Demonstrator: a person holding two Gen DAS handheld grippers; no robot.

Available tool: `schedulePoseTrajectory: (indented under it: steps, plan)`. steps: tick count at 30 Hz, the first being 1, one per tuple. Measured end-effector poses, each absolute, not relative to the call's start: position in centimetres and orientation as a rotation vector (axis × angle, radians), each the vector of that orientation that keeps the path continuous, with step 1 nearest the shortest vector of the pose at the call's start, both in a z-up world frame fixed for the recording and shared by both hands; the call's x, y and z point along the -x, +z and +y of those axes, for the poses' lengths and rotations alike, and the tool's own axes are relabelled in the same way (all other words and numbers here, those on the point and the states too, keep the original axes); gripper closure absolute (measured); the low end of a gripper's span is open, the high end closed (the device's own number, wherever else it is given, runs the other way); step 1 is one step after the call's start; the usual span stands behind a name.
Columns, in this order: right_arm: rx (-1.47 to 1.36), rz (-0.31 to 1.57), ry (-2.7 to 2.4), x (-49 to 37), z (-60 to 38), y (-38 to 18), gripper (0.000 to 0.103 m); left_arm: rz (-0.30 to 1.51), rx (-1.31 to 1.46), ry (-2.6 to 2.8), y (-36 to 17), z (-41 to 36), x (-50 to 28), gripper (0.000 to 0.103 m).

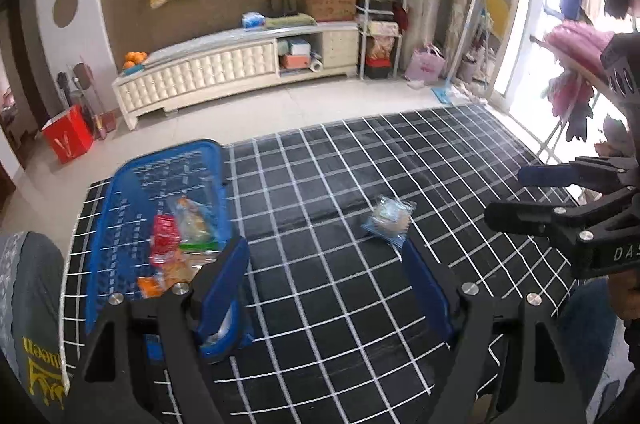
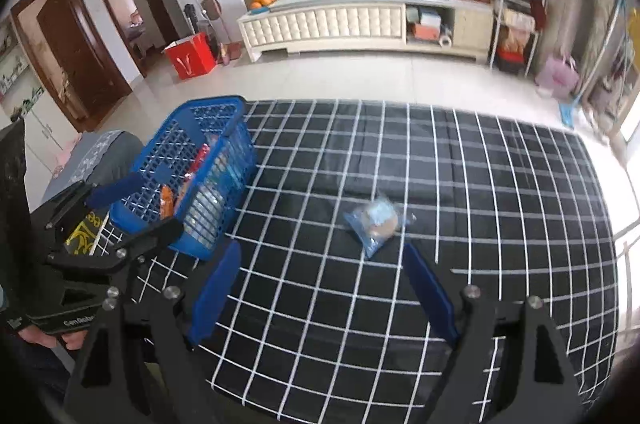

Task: Organize snacks
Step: 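Move the right gripper to the clear biscuit bag and grasp it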

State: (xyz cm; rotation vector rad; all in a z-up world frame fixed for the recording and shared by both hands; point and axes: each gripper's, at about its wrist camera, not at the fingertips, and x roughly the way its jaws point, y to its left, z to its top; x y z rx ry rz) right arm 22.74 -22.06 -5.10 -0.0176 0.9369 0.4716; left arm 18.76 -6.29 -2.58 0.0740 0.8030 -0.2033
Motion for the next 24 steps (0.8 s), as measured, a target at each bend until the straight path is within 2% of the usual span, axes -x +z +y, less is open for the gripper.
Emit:
schedulePoseTrajectory:
  steps: [2, 4, 9, 11, 12, 20, 24]
  plan:
    - [0.007, 0.949, 0.455, -23.1, -23.0, -5.8, 0.017, 0.837, -0.069, -0.214, -3.5, -7.1, -19.7, 0.026]
    - [-0.008, 0.964, 0.445, -23.5, -23.7, -6.6, 0.017, 0.859, -0.051, -0.214, -4.3, -7.3, -20.5, 0.02]
    - [-0.036, 1.017, 0.394, -25.2, -25.0, -8.6, 0.017, 0.867, -0.043, -0.203, -5.6, -7.8, -21.7, 0.014]
    - [-0.06, 1.042, 0.379, -26.1, -25.4, -9.5, 0.017, 0.839, -0.087, -0.166, -5.4, -7.8, -22.0, 0.008]
    - [-0.08, 1.056, 0.378, -26.7, -25.5, -10.0, 0.017, 0.834, -0.105, -0.146, -5.3, -7.5, -22.1, 0.0]
    - [-0.181, 1.155, 0.354, -30.4, -24.8, -13.0, 0.017, 0.851, -0.142, 0.01, -5.2, -5.3, -25.6, 0.0]
    - [-0.214, 1.199, 0.348, -32.5, -23.8, -14.3, 0.017, 0.898, -0.014, 0.025, -5.2, -1.8, -27.2, 0.0]
